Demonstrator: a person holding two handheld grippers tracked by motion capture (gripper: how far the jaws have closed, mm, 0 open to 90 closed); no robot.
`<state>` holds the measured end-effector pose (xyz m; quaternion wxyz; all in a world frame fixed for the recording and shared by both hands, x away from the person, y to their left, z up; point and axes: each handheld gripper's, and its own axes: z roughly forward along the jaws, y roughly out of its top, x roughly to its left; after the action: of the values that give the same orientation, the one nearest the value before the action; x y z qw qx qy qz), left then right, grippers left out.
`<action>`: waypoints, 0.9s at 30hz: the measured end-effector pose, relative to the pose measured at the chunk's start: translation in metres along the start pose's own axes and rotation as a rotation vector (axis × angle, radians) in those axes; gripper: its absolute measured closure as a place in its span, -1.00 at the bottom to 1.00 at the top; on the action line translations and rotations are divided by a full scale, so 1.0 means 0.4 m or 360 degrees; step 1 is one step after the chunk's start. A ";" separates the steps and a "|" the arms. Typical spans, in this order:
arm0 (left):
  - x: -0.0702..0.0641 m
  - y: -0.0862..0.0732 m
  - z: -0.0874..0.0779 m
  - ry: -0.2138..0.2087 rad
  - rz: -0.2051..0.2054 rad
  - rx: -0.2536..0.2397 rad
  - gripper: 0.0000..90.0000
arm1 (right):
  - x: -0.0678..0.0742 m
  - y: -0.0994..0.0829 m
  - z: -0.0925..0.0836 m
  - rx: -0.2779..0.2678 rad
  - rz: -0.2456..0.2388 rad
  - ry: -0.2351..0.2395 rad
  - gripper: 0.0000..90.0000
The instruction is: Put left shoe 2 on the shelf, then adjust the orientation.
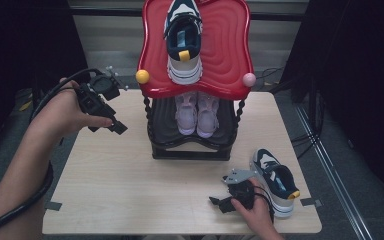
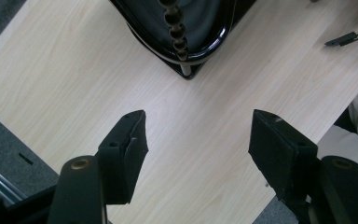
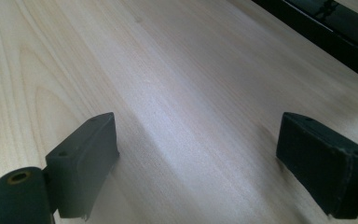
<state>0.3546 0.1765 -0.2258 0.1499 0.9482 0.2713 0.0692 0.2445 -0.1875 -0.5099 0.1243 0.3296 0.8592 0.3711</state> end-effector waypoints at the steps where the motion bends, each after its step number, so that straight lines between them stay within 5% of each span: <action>1: 0.000 -0.002 0.008 -0.0006 0.0003 0.0009 -0.19 | 0.000 0.000 0.000 0.0000 0.0001 0.0000 -0.74; 27: -0.014 -0.110 0.282 -0.0206 -0.0063 -0.0031 -0.22 | 0.000 0.000 0.001 -0.0009 -0.0001 -0.0002 -0.74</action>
<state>0.3520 0.1811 -0.3468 0.1779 0.9436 0.2790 0.0073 0.2447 -0.1873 -0.5101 0.1259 0.3292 0.8582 0.3732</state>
